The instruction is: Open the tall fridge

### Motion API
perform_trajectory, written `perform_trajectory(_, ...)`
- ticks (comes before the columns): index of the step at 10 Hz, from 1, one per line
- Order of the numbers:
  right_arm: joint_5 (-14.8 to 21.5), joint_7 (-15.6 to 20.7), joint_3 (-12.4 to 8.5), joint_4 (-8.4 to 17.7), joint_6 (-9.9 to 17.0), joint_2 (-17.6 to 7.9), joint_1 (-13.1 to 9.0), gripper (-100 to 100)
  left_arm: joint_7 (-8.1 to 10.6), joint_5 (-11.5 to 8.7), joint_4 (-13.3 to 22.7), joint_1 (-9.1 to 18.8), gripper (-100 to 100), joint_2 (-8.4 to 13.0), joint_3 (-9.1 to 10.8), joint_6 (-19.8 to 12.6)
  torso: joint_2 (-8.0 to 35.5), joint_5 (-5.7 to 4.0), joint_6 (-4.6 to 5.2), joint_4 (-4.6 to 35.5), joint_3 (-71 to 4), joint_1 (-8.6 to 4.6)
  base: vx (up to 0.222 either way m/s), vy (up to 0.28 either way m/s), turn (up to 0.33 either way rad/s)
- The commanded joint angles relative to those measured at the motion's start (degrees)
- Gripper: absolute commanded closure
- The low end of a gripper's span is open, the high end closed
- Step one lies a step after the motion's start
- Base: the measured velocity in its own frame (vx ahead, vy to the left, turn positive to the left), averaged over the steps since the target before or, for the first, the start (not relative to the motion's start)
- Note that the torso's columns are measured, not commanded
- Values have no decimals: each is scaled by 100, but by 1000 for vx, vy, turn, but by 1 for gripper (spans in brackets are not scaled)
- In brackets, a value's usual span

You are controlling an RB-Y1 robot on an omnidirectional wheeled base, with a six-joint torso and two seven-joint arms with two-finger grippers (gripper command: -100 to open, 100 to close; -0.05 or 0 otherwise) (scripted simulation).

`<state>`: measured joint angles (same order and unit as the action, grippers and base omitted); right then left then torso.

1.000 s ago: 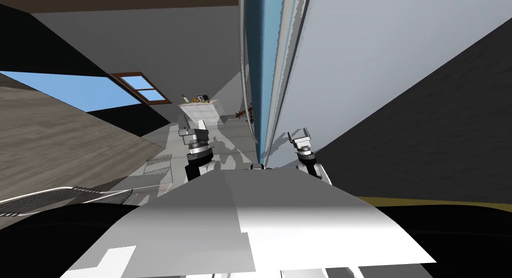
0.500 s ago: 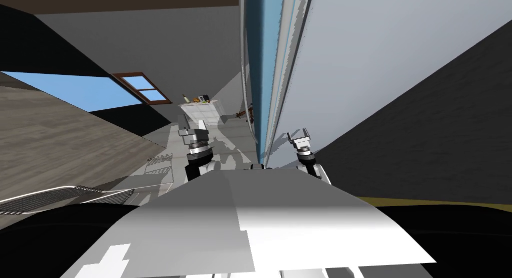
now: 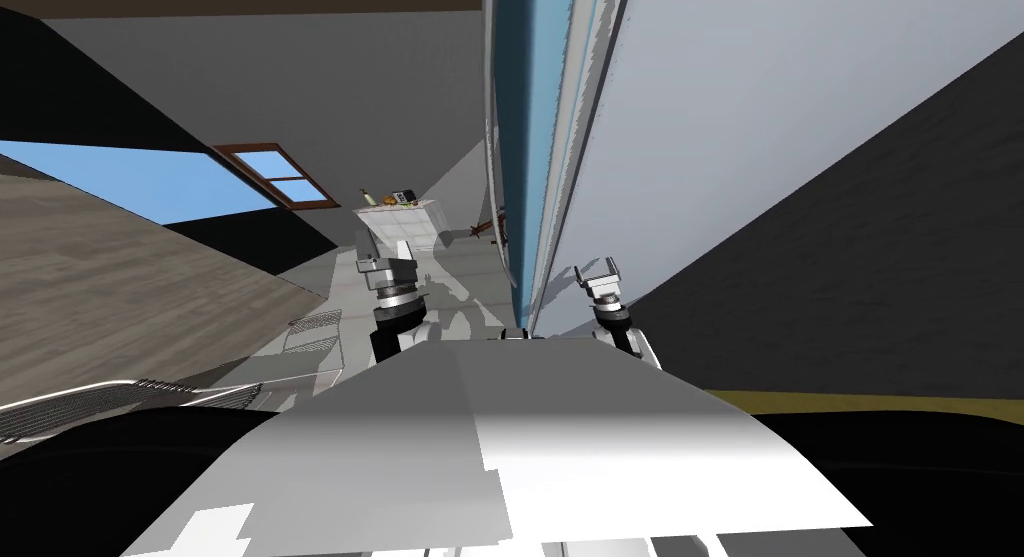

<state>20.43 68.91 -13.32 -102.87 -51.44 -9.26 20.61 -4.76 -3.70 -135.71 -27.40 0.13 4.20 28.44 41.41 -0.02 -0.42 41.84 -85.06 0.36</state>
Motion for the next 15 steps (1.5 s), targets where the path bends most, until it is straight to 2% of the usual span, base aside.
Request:
perform_trajectory(1, 109, 360, -7, 178, -30, 48, -39, -100, 0, 0, 0, 0, 0, 0, 0, 0, -2, 0, -4, -1, -2, 1, 10, 58, -39)
perform_trajectory(9, 447, 1639, -125, 793, -237, 288, -240, -100, 0, 0, 0, 0, 0, 0, 0, 0, -62, -13, -33, -30, -35, -1, 8, 81, -53)
perform_trajectory(15, 668, 2495, -201, 1212, -366, 214, -375, -100, 0, 0, 0, 0, 0, 0, 0, 0, -52, -22, -35, -29, -28, -12, 5, 72, -43)
